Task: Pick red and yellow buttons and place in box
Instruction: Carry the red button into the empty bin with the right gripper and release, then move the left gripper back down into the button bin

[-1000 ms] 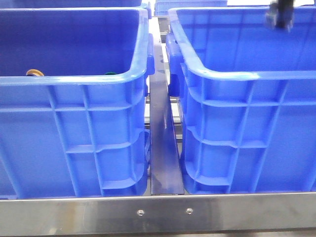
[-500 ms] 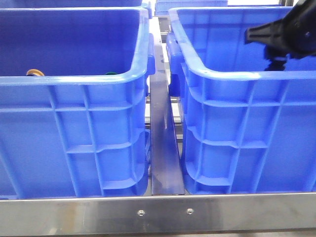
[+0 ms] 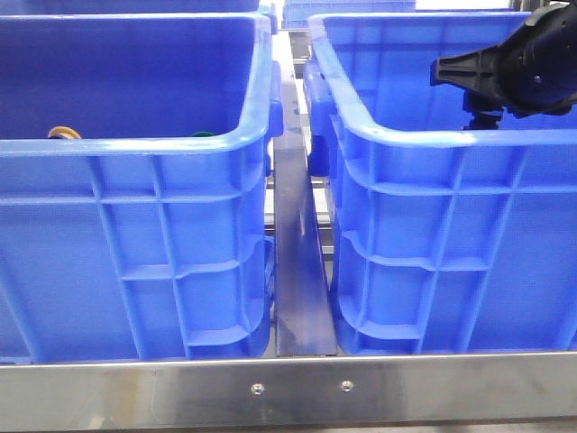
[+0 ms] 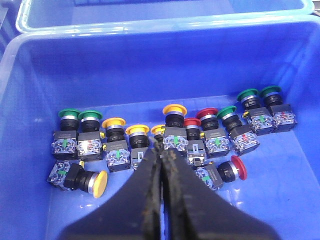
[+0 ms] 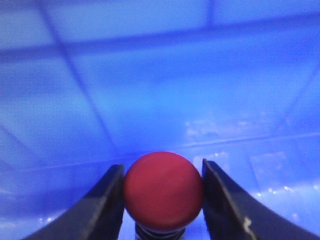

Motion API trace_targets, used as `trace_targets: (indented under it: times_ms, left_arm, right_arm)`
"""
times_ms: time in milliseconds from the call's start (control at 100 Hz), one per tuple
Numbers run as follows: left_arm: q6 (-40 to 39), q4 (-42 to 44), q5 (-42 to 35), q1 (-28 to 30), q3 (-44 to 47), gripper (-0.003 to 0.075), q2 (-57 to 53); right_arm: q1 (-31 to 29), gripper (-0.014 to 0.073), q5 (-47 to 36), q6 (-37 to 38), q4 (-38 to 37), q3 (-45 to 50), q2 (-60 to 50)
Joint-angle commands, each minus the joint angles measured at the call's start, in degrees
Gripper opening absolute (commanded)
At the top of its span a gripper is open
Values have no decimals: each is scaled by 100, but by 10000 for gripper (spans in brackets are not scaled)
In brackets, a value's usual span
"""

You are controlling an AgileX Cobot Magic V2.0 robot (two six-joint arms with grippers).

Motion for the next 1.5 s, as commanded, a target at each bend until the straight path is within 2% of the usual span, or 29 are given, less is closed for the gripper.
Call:
trace_targets:
  times_ms: [0, 360, 450, 600, 710, 960, 1150, 1340, 1490]
  left_arm:
    - [-61, 12, -426, 1, -164, -19, -28]
    - [-61, 12, -426, 1, -164, -19, -28]
    - [-61, 12, -426, 1, -164, -19, -28]
    - [-61, 12, -415, 1, -164, -19, -28]
    - [-61, -10, -415, 1, -164, -19, -28]
    - [-61, -33, -415, 1, -164, -19, -28]
    - [-61, -33, -415, 1, -164, -19, -28]
    - [-61, -33, -415, 1, -164, -19, -28]
    - [-61, -33, -415, 1, -164, -19, -28]
  right_arm:
    - [-12, 134, -435, 102, -377, -183, -186]
    - [-12, 149, -373, 113, -494, -176, 212]
    - [-12, 246, -373, 113, -494, -176, 202]
    - [-12, 504, -373, 113, -489, -169, 145]
    - [-12, 596, -349, 108, -484, -169, 30]
    - [-12, 596, -151, -145, -311, -164, -477]
    - [-12, 596, 259, -1234, 389, -158, -1184]
    - [-12, 596, 834, -2362, 1416, -140, -2147]
    - [-12, 594, 990, -2573, 1696, 189, -2955]
